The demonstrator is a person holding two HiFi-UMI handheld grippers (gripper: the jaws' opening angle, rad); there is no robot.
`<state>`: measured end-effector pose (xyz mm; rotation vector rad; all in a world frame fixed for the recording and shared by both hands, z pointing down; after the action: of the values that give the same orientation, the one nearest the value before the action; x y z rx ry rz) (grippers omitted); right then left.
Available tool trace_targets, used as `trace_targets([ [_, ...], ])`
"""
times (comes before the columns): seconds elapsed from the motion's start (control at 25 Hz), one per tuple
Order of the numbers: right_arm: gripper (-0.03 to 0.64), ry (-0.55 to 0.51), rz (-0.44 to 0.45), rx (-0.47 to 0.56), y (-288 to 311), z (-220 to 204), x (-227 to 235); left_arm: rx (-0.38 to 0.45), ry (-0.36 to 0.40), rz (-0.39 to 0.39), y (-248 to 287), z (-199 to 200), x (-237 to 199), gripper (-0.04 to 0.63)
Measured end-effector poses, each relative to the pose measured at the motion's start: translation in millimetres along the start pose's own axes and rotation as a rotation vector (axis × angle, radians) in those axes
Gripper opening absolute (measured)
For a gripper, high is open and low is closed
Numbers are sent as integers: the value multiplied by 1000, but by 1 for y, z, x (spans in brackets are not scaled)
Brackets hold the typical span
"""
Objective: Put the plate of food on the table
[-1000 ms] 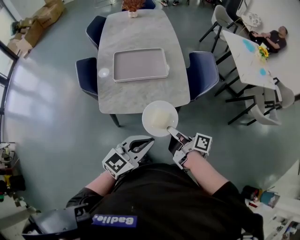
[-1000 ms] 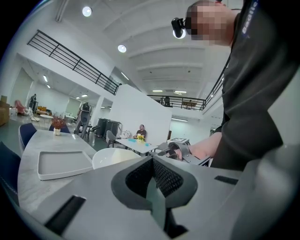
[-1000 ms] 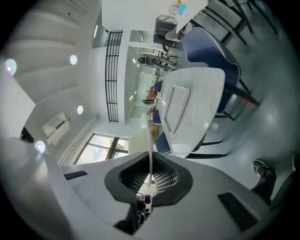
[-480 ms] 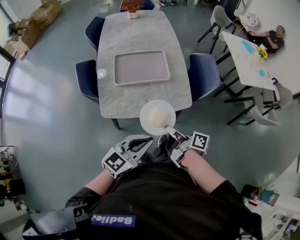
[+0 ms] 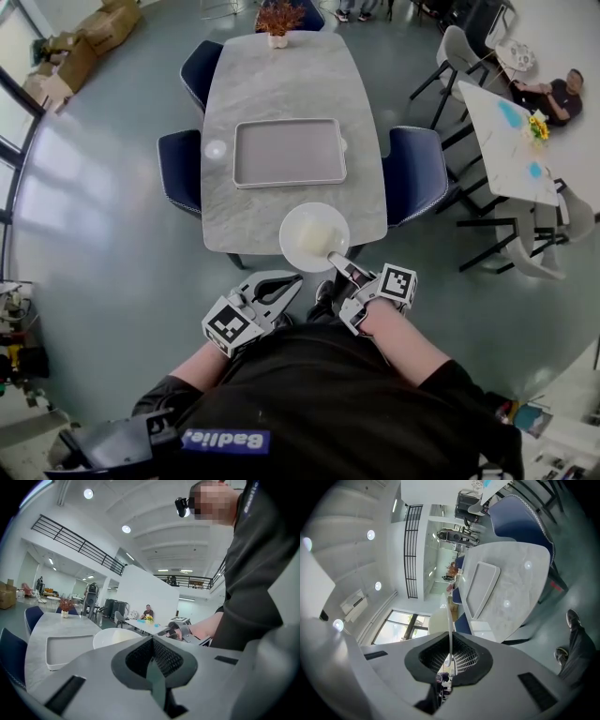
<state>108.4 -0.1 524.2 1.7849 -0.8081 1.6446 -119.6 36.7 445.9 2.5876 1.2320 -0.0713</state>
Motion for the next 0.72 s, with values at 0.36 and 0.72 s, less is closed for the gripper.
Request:
trace_targets([
  [0.36,18,-2,14,-59,24,67,5,3,-29,77,52,21,-14,5],
  [0.72,18,14,42,-136,49,115,12,-3,-26,187,88,39,-24,5],
])
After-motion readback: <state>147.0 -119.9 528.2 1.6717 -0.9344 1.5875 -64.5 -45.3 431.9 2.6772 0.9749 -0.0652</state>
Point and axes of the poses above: the fingertips, and each gripper's own axes: y forward along the fingers, x to its right, z out of its top, the point moved 9 cm from there along -y, backward along the fingers, and after that the axes turned 13 degrees about z, right-handed, at the moved point
